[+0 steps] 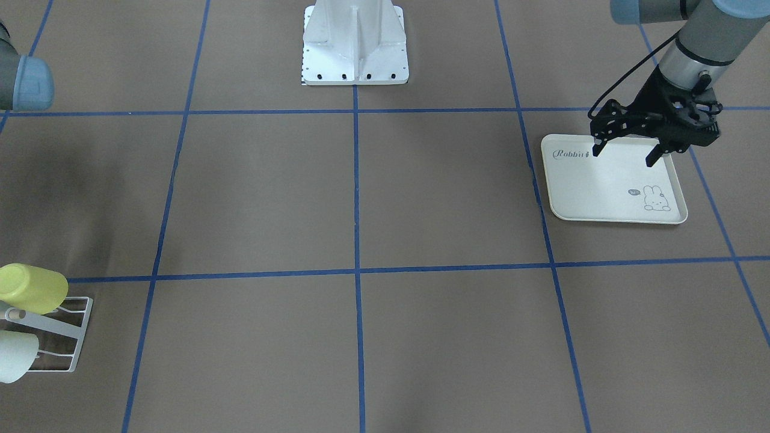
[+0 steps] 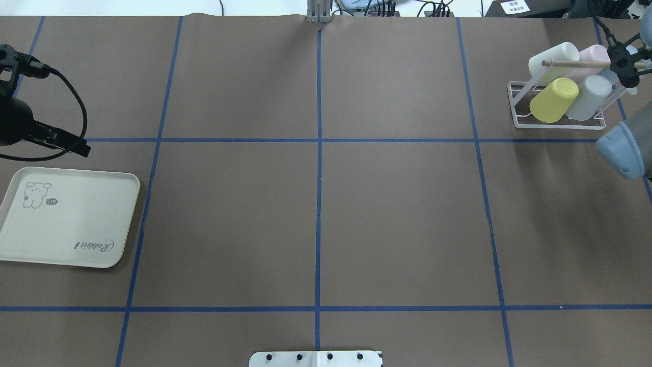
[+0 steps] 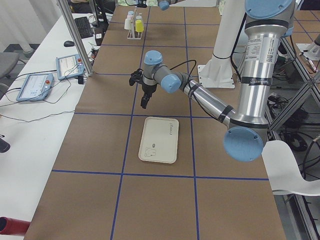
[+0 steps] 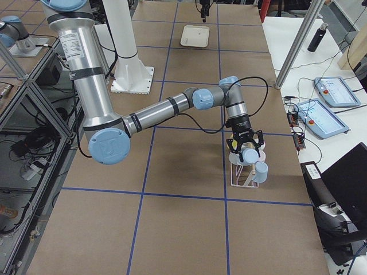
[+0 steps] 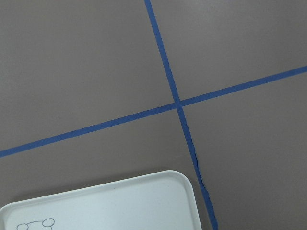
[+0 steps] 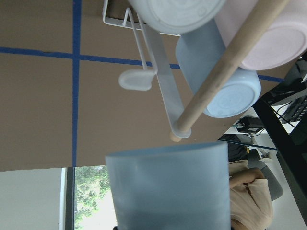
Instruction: Transfer IKEA cup to right arm and place on rack
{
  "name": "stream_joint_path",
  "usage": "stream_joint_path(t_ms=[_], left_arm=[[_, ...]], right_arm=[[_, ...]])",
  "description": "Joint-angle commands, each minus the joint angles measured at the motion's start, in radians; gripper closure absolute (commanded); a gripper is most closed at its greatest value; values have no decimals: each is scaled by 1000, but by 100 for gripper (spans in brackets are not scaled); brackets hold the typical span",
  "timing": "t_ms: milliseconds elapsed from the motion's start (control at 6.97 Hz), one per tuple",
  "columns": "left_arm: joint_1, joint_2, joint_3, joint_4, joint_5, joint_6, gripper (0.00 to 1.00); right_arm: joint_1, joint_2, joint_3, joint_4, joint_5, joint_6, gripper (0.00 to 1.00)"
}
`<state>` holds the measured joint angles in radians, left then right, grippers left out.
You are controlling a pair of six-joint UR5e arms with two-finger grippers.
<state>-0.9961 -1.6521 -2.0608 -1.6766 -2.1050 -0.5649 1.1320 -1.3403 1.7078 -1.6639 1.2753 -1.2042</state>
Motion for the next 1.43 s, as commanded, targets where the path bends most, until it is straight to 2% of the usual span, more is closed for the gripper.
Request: stream_joint_path(t_ms=[0,430,717,1147,1291], left_arm=[[2,0,1,0,-1,-1,0],[4,0,4,0,0,-1,0],[4,0,1,-2,0,-20,0],[4,0,1,-3,2,-20,0],[4,0,1,-2,0,-20,0]], right_arm=[[-11,-106,-13,279,-50,3,70],[-34,-135,10,308,-56,12,72],[-66,-187,59,306,-56,28,70],[-93,-175,47,274,-126,8,70],[-104,-174,46,274,-143,8,66]])
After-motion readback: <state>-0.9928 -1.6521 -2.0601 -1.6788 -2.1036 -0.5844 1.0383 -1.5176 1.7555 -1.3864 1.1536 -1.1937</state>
